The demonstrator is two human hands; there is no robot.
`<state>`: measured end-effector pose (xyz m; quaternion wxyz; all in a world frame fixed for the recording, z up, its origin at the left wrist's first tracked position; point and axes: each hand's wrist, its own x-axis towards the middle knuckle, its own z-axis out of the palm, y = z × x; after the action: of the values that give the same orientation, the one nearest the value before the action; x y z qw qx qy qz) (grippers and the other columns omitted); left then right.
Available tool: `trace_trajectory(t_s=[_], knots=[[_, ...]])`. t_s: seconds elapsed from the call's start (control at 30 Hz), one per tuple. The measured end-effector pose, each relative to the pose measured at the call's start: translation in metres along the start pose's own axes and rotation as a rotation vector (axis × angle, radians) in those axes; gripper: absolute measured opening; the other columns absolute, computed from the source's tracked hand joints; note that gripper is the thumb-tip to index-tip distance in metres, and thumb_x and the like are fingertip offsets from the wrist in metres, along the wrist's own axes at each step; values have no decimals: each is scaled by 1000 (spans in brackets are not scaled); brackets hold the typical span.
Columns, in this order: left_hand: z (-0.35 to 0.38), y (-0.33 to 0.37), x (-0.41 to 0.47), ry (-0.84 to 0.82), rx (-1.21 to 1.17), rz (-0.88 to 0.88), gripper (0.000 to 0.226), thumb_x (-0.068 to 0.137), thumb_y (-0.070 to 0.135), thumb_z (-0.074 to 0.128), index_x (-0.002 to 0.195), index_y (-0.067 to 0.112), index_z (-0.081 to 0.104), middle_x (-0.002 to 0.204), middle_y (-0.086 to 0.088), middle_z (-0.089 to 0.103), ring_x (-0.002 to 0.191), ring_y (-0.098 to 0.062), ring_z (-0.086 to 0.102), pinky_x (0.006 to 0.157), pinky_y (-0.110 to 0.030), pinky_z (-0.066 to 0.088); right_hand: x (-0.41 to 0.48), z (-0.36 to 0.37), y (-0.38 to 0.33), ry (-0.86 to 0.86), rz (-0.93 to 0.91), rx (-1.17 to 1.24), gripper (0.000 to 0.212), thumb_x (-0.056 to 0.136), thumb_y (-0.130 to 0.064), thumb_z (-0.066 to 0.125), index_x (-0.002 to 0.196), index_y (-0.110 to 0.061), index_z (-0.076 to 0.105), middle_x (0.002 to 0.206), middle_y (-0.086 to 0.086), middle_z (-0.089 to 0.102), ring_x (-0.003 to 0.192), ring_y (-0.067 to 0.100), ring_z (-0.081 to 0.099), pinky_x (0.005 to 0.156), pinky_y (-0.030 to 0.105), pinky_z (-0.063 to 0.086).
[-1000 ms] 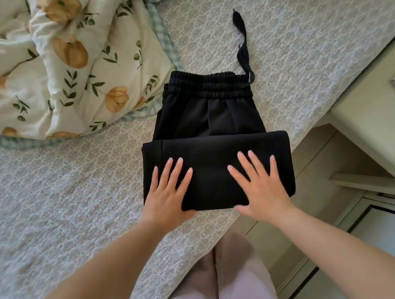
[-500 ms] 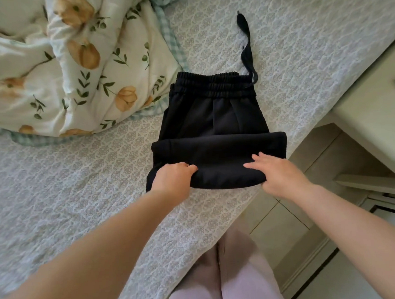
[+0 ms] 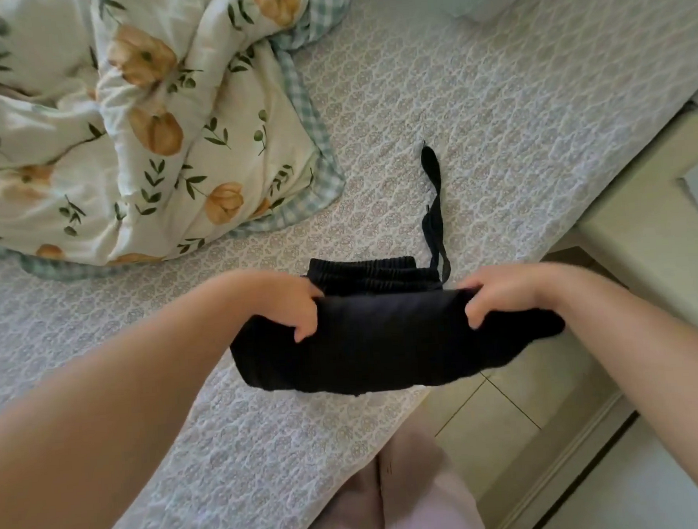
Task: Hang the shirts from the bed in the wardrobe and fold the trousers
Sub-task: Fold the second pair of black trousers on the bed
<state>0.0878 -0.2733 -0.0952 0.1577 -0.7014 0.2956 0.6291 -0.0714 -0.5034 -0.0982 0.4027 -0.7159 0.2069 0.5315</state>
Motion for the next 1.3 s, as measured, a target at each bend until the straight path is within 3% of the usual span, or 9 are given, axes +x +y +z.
trace_trajectory(t_s=[0.13, 0.27, 0.43, 0.6, 0.73, 0.97, 1.03, 1.13, 1.3], knots=[[-17, -1, 21, 520, 87, -9, 56, 86, 30, 50, 140, 32, 36, 132, -2, 49, 118, -26, 46, 89, -38, 43, 23, -19, 6, 505, -115, -13, 15, 79, -21, 62, 87, -34, 65, 92, -9, 65, 92, 17, 59, 75, 28, 44], [22, 16, 50, 751, 197, 82, 89, 82, 72, 42, 151, 31, 2, 158, 0, 11, 145, -25, 8, 115, -55, 8, 46, 2, 8, 1001, -199, -218, 33, 89, -31, 55, 120, -21, 60, 118, -2, 62, 112, 22, 50, 93, 37, 37], [43, 20, 82, 717, 241, 36, 108, 74, 82, 39, 148, 27, -18, 159, -3, -10, 146, -25, -13, 112, -54, -10, 73, 25, 15, 741, -191, -348, 50, 93, -49, 43, 136, -24, 44, 135, -3, 49, 127, 19, 40, 105, 38, 27], [5, 23, 94, 632, 161, 115, 118, 62, 82, 57, 151, 25, 6, 153, -2, 24, 142, -25, 19, 114, -51, 11, 88, -3, 9, 911, -22, 261, 36, 92, -33, 52, 124, -16, 52, 126, 3, 53, 111, 21, 53, 82, 29, 40], [-16, 30, 96, 641, 114, 205, 98, 58, 74, 68, 135, 22, 38, 125, 2, 50, 114, -20, 48, 88, -36, 39, 103, -28, -1, 758, 207, 356, 51, 87, -37, 60, 128, -9, 50, 119, 7, 58, 105, 24, 56, 73, 27, 38], [15, 37, 72, 932, 222, 393, 55, 79, 56, 64, 119, 20, 53, 104, 3, 55, 96, -18, 55, 75, -29, 31, 119, -28, -19, 534, 327, 22, 34, 91, -27, 55, 114, -2, 55, 114, 13, 59, 85, 26, 55, 67, 28, 41], [23, 34, 59, 993, 248, 489, 43, 80, 46, 68, 112, 18, 60, 100, 0, 58, 90, -21, 58, 73, -30, 36, 114, -34, -21, 566, 293, 135, 27, 97, -22, 43, 110, -1, 53, 111, 15, 58, 71, 22, 49, 55, 28, 37], [33, 29, 45, 1070, 301, 606, 33, 69, 32, 82, 95, 15, 70, 85, -2, 61, 74, -22, 63, 61, -30, 45, 96, -42, -21, 622, 114, 370, 31, 100, -26, 37, 115, -5, 54, 114, 11, 61, 89, 23, 56, 63, 27, 41], [59, 36, 31, 1237, 322, 643, 17, 74, 20, 77, 90, 18, 73, 77, -1, 59, 65, -20, 57, 54, -30, 46, 58, -16, -46, 420, -223, 53, 20, 99, -27, 42, 86, -17, 54, 85, -1, 58, 82, 19, 56, 71, 32, 42]])
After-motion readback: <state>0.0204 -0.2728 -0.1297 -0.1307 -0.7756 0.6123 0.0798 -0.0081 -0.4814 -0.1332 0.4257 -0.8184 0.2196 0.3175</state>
